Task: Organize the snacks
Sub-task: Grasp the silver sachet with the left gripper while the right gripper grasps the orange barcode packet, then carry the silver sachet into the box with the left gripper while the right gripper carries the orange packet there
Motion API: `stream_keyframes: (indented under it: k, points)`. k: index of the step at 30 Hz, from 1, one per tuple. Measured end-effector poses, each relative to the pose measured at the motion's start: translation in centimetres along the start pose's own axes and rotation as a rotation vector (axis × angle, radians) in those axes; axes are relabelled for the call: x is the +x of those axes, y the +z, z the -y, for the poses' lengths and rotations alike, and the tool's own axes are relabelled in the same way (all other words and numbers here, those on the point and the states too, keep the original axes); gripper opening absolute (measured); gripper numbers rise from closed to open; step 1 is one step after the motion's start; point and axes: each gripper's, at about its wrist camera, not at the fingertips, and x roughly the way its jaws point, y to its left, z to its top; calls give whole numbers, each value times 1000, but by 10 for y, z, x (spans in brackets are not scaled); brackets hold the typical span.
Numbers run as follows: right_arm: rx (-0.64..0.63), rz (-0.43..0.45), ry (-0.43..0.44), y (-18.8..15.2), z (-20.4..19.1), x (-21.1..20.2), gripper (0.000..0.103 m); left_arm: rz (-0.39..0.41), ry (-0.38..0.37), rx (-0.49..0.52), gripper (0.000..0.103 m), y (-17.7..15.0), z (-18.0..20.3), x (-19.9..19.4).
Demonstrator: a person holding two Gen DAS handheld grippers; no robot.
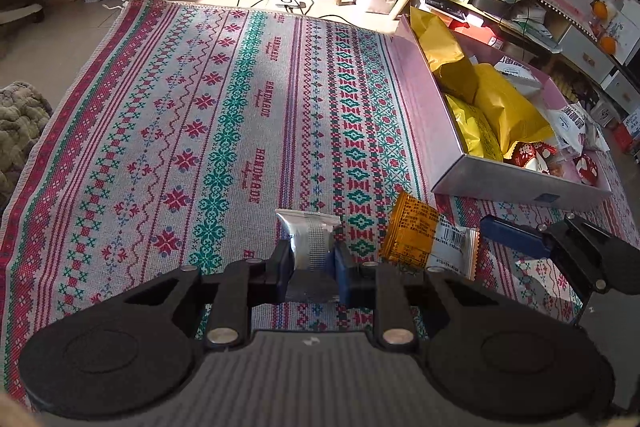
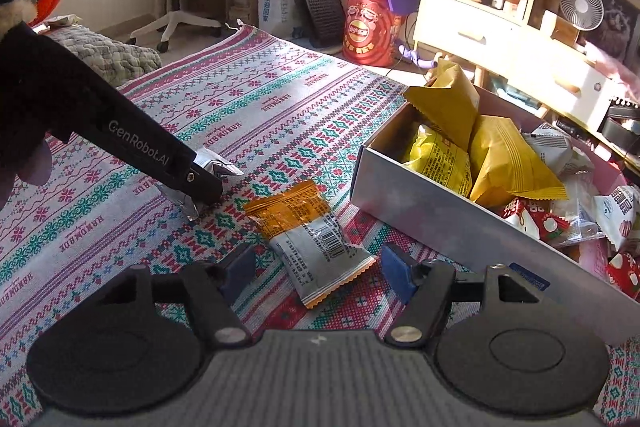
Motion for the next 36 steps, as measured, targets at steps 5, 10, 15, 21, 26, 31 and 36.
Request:
stream_keyframes:
  k: [5, 10, 15, 21, 26, 31, 36]
  points:
    - [-38, -16, 14, 9, -5, 11, 64, -1, 1, 3, 28, 0, 0, 0]
    - [-51, -20, 29, 12, -9, 12, 52, -2, 1, 4, 28, 0, 0, 0]
    - [-47, -20, 51, 12, -13, 10, 38, -2, 3, 2, 28, 0, 1, -1]
    - [-30, -6, 30, 10, -17, 6, 34, 2, 4, -4, 28, -1, 0, -2]
    - [18, 5, 30, 10, -11, -1, 34, 4, -4, -17, 27, -1, 0, -5]
    - [44, 28, 42, 12, -2, -15, 34, 22, -26, -40, 27, 1, 2, -11]
    - [49, 50, 45, 13, 6, -33, 34, 54, -52, -46, 27, 4, 9, -20]
